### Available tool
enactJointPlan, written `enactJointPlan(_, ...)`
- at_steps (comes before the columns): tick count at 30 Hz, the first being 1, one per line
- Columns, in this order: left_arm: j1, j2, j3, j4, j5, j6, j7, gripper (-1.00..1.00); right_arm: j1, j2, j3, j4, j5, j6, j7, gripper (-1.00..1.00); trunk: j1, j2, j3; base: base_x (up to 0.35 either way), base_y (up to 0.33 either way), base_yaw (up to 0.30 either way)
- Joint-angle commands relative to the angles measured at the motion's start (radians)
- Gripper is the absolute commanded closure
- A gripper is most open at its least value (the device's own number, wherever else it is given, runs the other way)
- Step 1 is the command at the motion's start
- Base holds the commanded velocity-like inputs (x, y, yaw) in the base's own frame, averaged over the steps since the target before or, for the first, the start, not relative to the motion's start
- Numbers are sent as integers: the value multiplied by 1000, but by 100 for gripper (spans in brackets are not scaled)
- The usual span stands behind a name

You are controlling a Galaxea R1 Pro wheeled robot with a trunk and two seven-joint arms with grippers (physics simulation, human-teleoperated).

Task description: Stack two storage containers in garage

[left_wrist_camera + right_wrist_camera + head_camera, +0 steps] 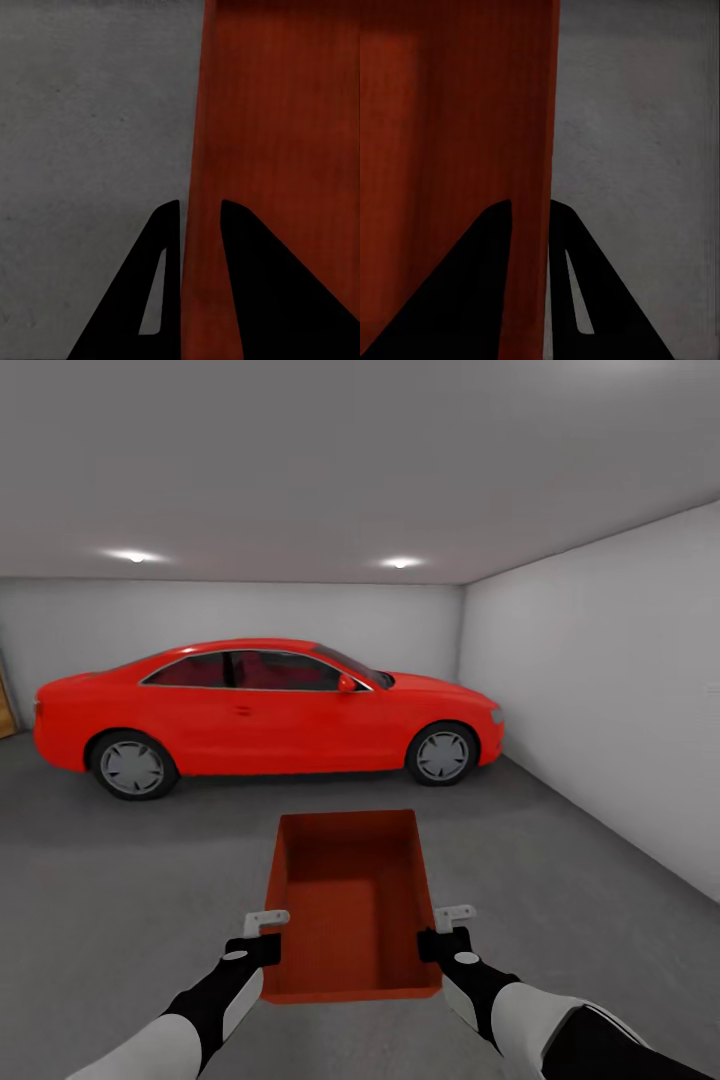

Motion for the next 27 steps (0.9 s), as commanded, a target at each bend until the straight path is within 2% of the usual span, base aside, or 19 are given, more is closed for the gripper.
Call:
enactJointPlan(1,-1,5,39,-5,-16,-23,62,100,0,1,-36,2,1,-2,55,100,1,-1,0,321,0,-249)
enactJointPlan(27,-1,5,38,-5,-16,-23,62,100,0,1,-36,2,0,-1,53,100,1,-1,0,321,0,-250)
